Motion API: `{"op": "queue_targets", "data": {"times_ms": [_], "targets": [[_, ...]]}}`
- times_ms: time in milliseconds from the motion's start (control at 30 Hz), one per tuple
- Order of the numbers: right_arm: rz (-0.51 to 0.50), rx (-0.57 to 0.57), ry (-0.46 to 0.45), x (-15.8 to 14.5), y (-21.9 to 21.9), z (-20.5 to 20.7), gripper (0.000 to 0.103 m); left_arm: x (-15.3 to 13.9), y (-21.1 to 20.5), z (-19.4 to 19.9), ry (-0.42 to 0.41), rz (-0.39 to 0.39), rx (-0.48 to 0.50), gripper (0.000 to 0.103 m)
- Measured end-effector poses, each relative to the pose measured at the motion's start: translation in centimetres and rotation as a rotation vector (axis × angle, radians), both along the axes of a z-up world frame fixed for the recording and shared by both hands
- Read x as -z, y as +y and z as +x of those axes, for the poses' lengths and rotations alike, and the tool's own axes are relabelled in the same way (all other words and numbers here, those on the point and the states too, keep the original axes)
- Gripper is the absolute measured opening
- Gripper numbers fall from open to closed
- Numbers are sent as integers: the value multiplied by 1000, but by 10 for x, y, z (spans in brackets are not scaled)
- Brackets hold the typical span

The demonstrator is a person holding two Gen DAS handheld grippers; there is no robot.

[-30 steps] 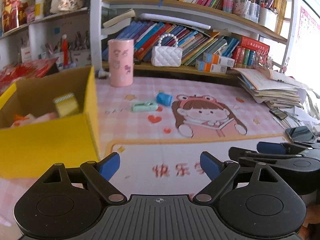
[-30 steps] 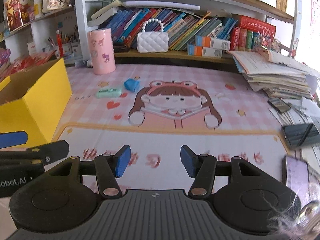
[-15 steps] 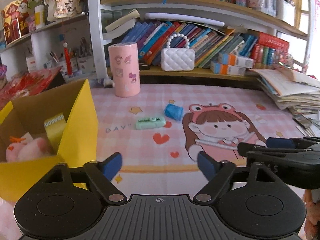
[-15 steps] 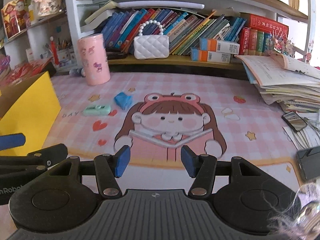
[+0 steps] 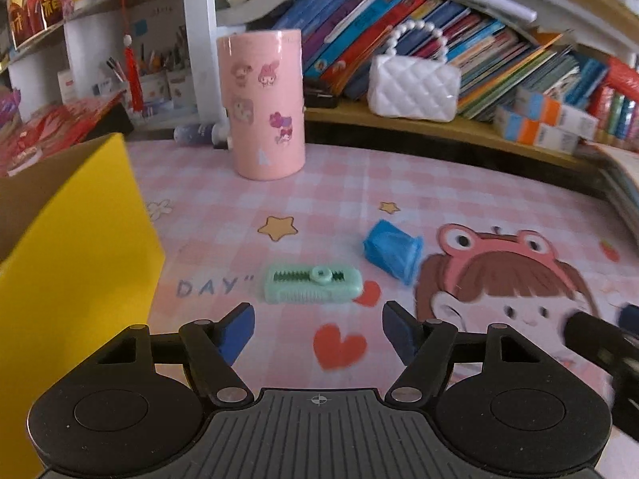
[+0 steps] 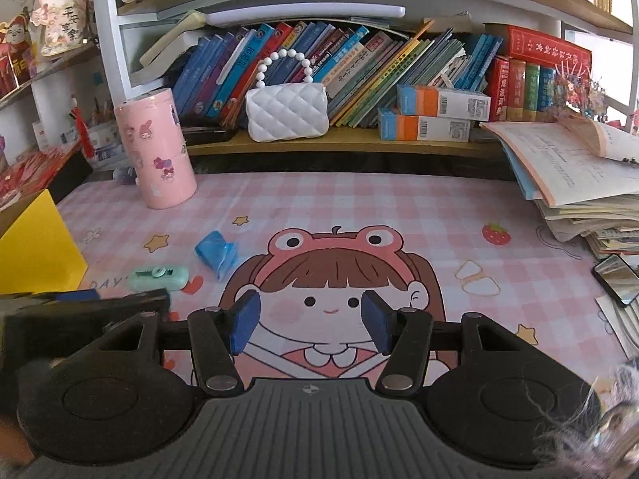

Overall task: Organize objects
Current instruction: 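Grasp the mint-green stapler with left tool while right tool grasps the blue cloth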

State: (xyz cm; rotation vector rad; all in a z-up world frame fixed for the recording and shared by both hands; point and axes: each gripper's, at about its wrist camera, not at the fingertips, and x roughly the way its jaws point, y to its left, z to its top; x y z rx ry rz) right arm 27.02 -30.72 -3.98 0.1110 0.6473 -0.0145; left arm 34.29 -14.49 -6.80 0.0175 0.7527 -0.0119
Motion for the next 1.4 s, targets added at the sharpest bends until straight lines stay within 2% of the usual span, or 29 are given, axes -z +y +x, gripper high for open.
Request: {"op": "queue_targets", "data": {"times_ms": [233, 333, 367, 400, 467, 767, 900, 1000, 1200, 1400], "targets": [[-2, -18, 18, 6, -7, 8, 54, 17, -8, 32, 24, 38, -2, 73], [-2, -22, 25, 9, -10, 10, 54, 21, -8, 39, 32, 37, -4, 70], [-2, -24, 27, 9, -10, 10, 54, 21, -8, 38, 26, 31, -1, 62], [-2, -24, 29, 10, -11, 11, 54, 21, -7, 38, 21, 18, 10, 43], [-3, -25, 30, 11, -10, 12, 54, 18, -8, 36, 21, 21, 28, 24], [-1, -65, 24, 15, 4, 30, 54, 1, 7, 10, -24, -4, 67, 22], [10, -89, 12, 13, 12, 36, 54, -19, 13, -7, -71, -48, 51, 22], [9, -152, 12, 17, 22, 49, 55, -38, 25, -28, -102, -71, 35, 22], [-56, -250, 20, 40, 55, 87, 55, -62, 54, -69, -120, -104, -12, 22], [-160, -337, 12, 56, 82, 117, 54, -71, 76, -106, -106, -142, -60, 22]]}}
